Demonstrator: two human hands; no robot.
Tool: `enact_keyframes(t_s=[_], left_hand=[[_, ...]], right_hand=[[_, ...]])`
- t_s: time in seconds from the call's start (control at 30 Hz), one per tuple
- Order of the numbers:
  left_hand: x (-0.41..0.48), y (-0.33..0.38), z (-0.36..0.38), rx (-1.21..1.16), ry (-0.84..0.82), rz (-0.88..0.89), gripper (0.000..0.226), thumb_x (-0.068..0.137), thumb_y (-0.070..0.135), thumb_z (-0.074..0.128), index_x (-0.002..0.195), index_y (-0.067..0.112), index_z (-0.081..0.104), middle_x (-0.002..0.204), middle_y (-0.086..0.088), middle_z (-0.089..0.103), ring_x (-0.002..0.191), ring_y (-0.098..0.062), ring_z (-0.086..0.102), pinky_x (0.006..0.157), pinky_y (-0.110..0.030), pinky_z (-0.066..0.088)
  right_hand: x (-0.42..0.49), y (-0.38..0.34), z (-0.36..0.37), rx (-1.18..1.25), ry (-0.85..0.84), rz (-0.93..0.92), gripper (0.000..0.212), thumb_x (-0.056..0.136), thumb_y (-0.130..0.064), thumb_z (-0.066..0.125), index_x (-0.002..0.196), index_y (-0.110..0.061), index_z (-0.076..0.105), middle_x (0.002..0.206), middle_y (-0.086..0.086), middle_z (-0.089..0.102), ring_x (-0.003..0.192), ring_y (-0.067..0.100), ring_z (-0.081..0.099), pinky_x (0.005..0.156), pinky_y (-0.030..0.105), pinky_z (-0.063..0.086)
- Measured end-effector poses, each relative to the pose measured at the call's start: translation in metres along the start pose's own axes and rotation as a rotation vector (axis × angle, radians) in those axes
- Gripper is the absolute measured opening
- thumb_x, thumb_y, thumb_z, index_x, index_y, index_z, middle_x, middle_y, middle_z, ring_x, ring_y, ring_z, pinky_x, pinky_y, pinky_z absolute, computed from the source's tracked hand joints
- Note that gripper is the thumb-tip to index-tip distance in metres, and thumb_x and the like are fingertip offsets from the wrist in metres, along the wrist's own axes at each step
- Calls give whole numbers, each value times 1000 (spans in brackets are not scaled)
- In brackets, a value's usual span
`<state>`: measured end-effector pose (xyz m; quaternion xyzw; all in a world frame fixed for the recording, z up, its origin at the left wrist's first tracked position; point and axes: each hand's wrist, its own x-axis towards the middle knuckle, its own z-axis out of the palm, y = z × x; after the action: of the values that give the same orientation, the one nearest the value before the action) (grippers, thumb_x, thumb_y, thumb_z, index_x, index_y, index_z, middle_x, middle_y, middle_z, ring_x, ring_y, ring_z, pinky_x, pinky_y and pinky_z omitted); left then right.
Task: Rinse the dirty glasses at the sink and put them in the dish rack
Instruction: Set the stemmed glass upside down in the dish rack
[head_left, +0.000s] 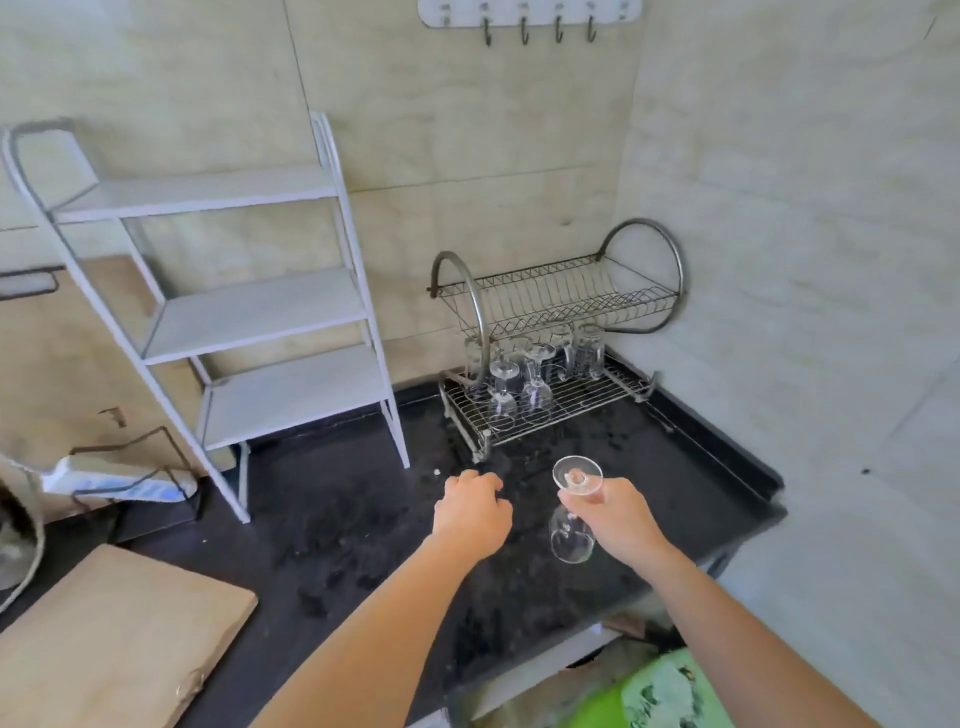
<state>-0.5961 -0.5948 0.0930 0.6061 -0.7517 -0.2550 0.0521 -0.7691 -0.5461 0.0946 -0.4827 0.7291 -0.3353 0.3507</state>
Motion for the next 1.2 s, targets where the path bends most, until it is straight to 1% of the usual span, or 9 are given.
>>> enact_keyframes(t_s=[0.2,0.37,0.47,0.6,0.73,0.83,0.97,1.1,1.2], left_hand=[[95,7,-5,9,-52,23,43,97,26,39,139,16,46,153,-7,31,139,-29,29,108,-44,39],[150,11,-2,6,-75,20,51,102,26,35,149,9,27,160,-9,16,147,-26,16,115,-35,26],[179,9,5,93,-110,-6,59,104,27,27,152,0,7,161,-14,2,149,-27,0,121,-35,10],[213,-4,27,113,-142,-114,67,103,37,25,152,0,-2,161,-15,-8,148,-30,-9,122,-40,5],[224,-9,48,111,-165,-185,70,103,41,26,152,3,-5,161,-11,-14,148,-27,-16,121,-43,4],[226,-9,55,98,-129,-206,72,102,42,30,152,4,-6,161,-9,-14,147,-26,-18,121,-44,4],[229,-11,57,62,-126,-207,75,101,44,32,153,5,-5,161,-8,-13,147,-25,-20,122,-43,5],[229,-13,58,56,-133,-201,77,100,47,33,153,6,-6,161,-7,-16,146,-24,-23,122,-40,3],[228,-13,57,50,-139,-194,78,100,47,33,153,6,-7,161,-7,-16,145,-24,-23,121,-39,2]], right_hand=[[86,1,-9,21,60,75,39,89,-24,65,53,-14,53,52,0,52,53,14,46,56,29,34],[149,7,-19,4,73,103,39,89,-26,64,77,12,64,66,15,58,65,18,51,59,29,33],[188,13,-25,-17,99,84,41,90,-31,63,84,10,68,73,24,63,66,18,51,61,30,33],[238,18,-32,-50,126,26,40,91,-34,62,88,5,72,83,22,69,68,24,57,60,33,38],[282,18,-34,22,124,-23,47,91,-40,60,73,2,67,53,13,49,46,12,36,53,31,28],[309,17,-29,40,92,-45,32,93,-35,60,72,-13,70,48,3,45,42,7,32,51,28,27],[332,17,-19,46,58,-47,27,93,-30,61,92,-7,74,70,22,64,60,27,51,63,30,35],[348,20,-15,44,15,27,24,93,-30,60,86,-9,71,55,7,52,51,19,45,57,32,35],[352,18,-16,32,24,46,30,94,-29,59,104,-2,71,94,22,71,88,35,65,82,44,50]])
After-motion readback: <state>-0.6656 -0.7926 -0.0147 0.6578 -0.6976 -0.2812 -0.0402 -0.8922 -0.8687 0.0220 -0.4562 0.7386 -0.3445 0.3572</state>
